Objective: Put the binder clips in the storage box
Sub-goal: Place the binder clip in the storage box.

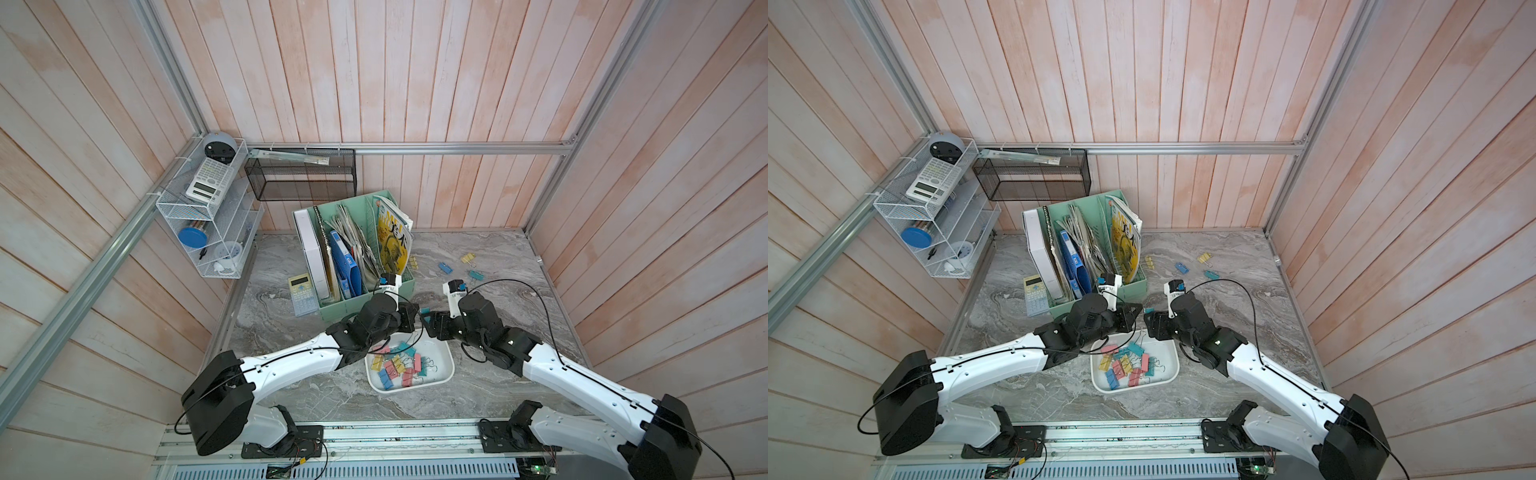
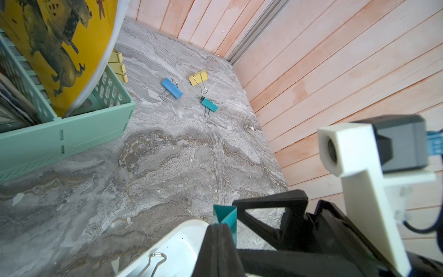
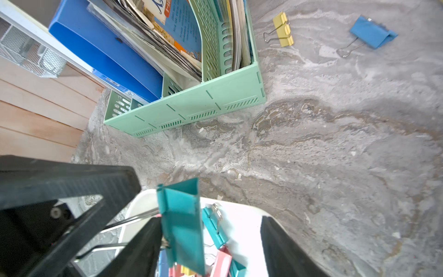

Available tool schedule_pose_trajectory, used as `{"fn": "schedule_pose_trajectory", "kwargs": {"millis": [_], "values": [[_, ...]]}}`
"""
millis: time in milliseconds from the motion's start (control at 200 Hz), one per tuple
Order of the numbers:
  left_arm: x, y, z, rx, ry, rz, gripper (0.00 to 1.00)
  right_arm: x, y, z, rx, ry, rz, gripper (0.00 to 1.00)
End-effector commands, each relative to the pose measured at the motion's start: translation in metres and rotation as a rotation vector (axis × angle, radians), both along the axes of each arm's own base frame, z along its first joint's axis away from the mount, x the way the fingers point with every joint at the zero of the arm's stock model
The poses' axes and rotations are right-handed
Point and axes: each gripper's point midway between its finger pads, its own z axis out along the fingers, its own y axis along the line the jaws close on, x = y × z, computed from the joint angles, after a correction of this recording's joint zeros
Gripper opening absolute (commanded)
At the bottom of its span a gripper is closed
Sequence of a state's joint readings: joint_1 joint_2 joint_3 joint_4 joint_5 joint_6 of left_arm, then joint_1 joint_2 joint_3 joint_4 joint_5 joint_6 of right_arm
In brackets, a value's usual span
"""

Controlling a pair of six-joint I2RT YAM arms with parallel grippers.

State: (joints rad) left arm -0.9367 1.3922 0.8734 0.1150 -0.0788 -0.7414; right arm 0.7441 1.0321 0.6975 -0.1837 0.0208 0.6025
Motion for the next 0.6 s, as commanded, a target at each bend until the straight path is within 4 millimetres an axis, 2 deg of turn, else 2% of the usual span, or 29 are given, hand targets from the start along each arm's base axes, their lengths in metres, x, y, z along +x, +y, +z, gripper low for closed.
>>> {"fn": "schedule_pose_trajectory", "kwargs": {"millis": [0,95,115,185,280,365,465,595], "values": [[-0.004,0.019,-0.015,0.143,-0.024,0.05,0.0,0.001,-0.008,0.028,0.083,-0.062,-0.041,0.78],[-0.008,0.021,-0.027,0.2,-0.021,0.048,0.0,-0.008,-0.025,0.041,0.117,-0.093,-0.076,0.8],[-0.019,0.012,-0.029,0.214,-0.028,0.011,0.0,-0.009,-0.03,0.043,0.124,-0.099,-0.09,0.81],[-0.027,0.003,-0.038,0.308,-0.061,-0.017,0.0,-0.013,-0.049,0.05,0.153,-0.124,-0.153,0.81],[-0.032,-0.014,-0.048,0.44,-0.107,-0.065,0.0,-0.015,-0.076,0.056,0.179,-0.154,-0.244,0.82],[-0.031,-0.032,-0.062,0.509,-0.123,-0.104,0.0,-0.015,-0.093,0.052,0.167,-0.144,-0.298,0.82],[-0.024,-0.043,-0.082,0.552,-0.129,-0.109,0.0,-0.015,-0.101,0.043,0.156,-0.115,-0.316,0.81],[-0.02,-0.049,-0.105,0.584,-0.104,-0.106,0.0,-0.016,-0.101,0.031,0.159,-0.085,-0.315,0.81]]}}
